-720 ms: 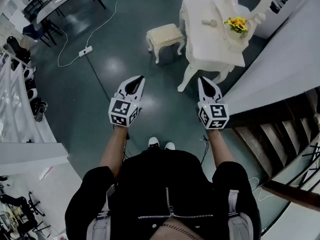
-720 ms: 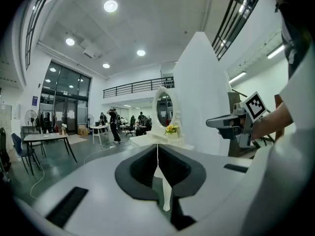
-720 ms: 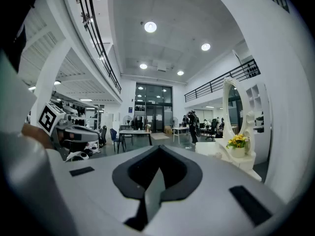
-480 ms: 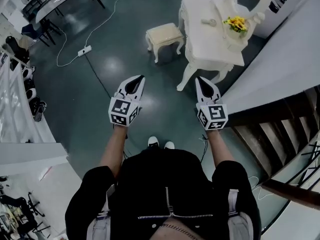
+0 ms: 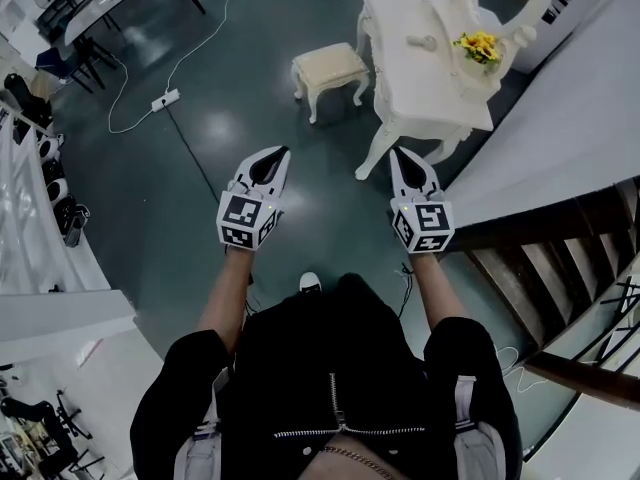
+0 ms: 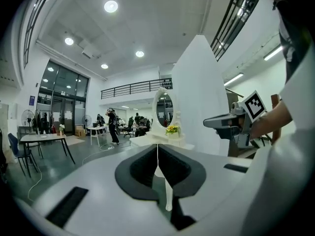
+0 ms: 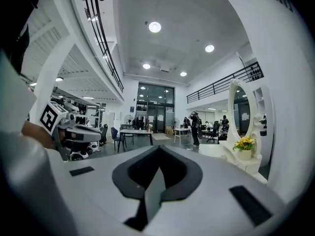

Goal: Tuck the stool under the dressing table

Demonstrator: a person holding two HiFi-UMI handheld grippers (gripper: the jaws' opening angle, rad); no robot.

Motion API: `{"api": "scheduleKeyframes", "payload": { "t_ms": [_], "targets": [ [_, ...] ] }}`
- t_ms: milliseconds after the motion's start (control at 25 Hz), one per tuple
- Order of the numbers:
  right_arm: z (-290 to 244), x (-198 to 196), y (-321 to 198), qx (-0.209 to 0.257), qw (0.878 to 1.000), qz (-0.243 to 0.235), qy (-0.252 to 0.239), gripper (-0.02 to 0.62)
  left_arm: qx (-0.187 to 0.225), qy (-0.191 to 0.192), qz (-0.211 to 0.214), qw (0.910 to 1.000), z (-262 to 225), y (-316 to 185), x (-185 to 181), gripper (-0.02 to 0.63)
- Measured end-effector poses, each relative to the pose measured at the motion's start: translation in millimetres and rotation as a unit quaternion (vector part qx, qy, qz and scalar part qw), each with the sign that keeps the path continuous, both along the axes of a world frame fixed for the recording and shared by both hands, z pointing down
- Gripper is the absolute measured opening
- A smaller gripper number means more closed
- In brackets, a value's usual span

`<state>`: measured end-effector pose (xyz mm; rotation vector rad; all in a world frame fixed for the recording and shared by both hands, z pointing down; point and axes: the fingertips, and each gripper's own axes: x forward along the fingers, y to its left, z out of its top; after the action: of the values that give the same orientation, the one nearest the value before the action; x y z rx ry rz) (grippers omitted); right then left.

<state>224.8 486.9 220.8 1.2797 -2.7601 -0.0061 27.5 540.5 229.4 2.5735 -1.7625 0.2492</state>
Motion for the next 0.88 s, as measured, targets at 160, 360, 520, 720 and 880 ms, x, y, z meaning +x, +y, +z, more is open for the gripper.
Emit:
{"api": "scheduleKeyframes", "payload": {
  "t_ms": [160, 360, 520, 720, 880],
  "targets": [
    [3.2, -13.2, -1.3, -0.006, 1.000, 0.001, -0.003, 0.006, -0.005, 0.006, 0.002, 1.0000, 4.0, -6.5, -11.8, 0.021],
    [7.6, -33.6, -11.6, -0.012, 1.000, -0.009, 0.006, 0.006, -0.011, 0.012, 0.003, 0.9999, 5.4, -22.0, -29.5, 0.021],
    [13.4, -40.4, -41.4, -0.020, 1.000, 0.002, 0.007, 0.006, -0.019, 0.019, 0.006, 0.9996, 10.5, -51.6, -38.2, 0.021],
    [18.4, -51.9, -90.9, -0.026, 1.000, 0.001, 0.006, 0.006, -0.026, 0.022, 0.009, 0.9994, 17.9, -99.9, -48.5, 0.021],
    [12.8, -53.1, -143.7, -0.026, 1.000, -0.004, -0.006, 0.006, -0.029, 0.017, 0.012, 0.9994, 12.5, -153.5, -49.6, 0.021]
  ]
}}
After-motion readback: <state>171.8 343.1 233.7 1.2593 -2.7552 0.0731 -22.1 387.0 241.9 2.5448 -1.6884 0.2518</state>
